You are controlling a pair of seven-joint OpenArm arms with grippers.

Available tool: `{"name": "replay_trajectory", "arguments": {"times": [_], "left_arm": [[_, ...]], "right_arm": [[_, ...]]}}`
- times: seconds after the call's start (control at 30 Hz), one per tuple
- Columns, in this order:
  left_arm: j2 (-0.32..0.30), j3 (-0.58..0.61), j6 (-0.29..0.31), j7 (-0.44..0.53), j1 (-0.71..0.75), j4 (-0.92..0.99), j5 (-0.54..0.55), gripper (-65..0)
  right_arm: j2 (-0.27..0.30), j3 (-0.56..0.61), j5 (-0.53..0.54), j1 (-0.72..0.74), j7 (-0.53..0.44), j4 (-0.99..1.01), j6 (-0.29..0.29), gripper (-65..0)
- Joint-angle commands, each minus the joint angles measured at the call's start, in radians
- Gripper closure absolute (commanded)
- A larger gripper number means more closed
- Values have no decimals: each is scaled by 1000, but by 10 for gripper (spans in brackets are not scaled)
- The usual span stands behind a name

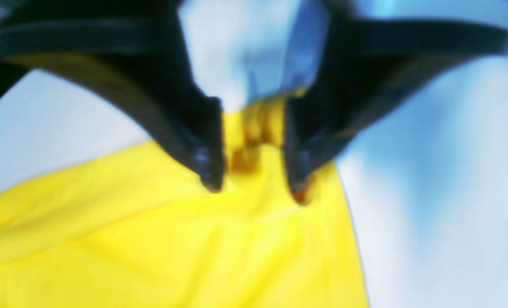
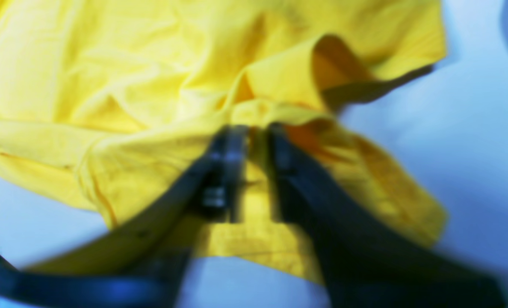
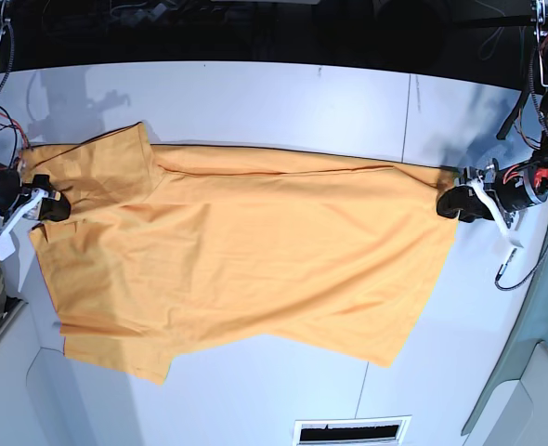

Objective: Layout the t-shirt on the table in an organized manner, then fold the t-shirt properly
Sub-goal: 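Pull the shirt taut lengthwise between the left and right grippers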

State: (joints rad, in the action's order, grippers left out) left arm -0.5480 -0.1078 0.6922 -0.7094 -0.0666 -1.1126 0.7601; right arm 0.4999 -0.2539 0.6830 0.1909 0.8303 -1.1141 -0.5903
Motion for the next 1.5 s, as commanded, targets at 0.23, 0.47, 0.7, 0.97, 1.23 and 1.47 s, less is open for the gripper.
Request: {"name": "replay_trajectory", "arguments": {"times": [0.23,0.47,0.7,0.97,1.23,1.47], "left_arm": [[-32,-26,6,-201,-71,-14,115,-340],[-41,-128,6,-196,-7,-12,158,-340],[4,-161,6,-161,0,62,154,-422],[39,-161,6,-83,0,146,119,-437],[78,-160,6,-53,-5,146,-8,-434],[79,-160,6,-97,-5,143,-47,0]], "right_arm": [[18,-147,35,16,65,-66,19,-345],[18,-381,19,-45,93,-56,19,-345],[8,-386,-10,-190,-8,-42,36,-365],[-86,-386,-13,-212,-25,-42,33,-447],[-152,-385,-14,-187,-36,-42,33,-444],[-154,-385,-11,-164,-2,-42,16,-2]]}}
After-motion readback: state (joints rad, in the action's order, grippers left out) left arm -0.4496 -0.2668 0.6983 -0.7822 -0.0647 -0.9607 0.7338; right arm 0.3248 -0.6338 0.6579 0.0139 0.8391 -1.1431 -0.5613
